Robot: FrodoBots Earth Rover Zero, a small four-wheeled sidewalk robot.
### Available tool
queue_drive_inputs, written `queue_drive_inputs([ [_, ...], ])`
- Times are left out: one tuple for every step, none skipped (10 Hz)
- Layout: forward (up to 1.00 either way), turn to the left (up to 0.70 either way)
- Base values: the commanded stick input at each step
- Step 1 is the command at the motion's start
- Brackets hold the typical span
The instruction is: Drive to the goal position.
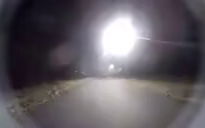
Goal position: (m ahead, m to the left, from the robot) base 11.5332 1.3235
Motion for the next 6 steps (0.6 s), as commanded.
queue_drive_inputs([
  [0.99, 0.04],
  [0.99, 0.04],
  [0.99, 0.04],
  [0.99, 0.04],
  [0.99, 0.04],
  [0.99, 0.04],
])
